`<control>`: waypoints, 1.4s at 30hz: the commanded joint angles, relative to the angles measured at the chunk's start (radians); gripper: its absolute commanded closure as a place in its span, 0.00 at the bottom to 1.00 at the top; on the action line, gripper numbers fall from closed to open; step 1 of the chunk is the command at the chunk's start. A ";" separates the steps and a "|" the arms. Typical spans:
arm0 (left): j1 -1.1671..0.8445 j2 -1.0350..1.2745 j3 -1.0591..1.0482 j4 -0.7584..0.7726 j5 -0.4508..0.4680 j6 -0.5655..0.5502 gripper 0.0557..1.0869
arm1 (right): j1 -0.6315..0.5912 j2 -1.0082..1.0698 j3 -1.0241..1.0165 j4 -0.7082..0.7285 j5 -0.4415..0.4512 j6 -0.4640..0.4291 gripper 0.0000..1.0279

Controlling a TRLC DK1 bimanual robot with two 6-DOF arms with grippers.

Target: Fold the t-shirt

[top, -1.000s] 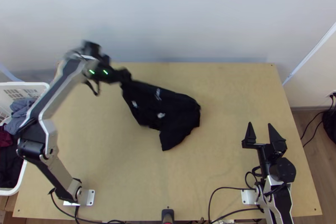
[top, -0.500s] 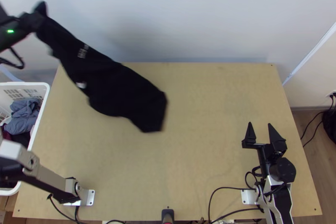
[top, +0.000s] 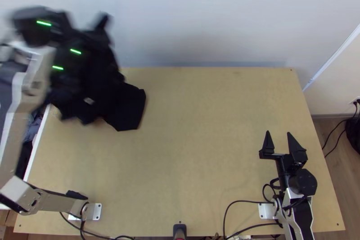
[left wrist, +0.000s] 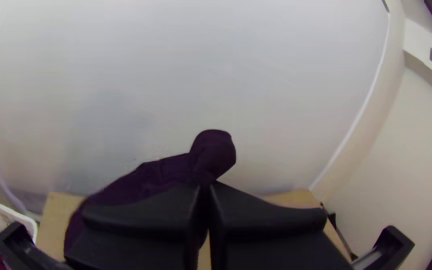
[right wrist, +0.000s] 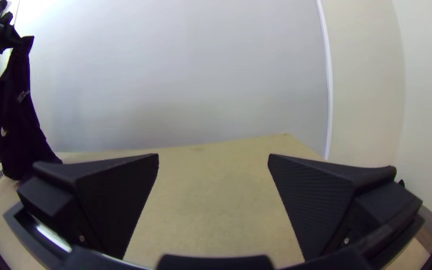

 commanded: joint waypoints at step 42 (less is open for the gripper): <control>-0.436 0.558 0.151 0.186 0.198 -0.134 0.04 | -0.004 -0.006 -0.008 -0.016 0.002 0.013 0.04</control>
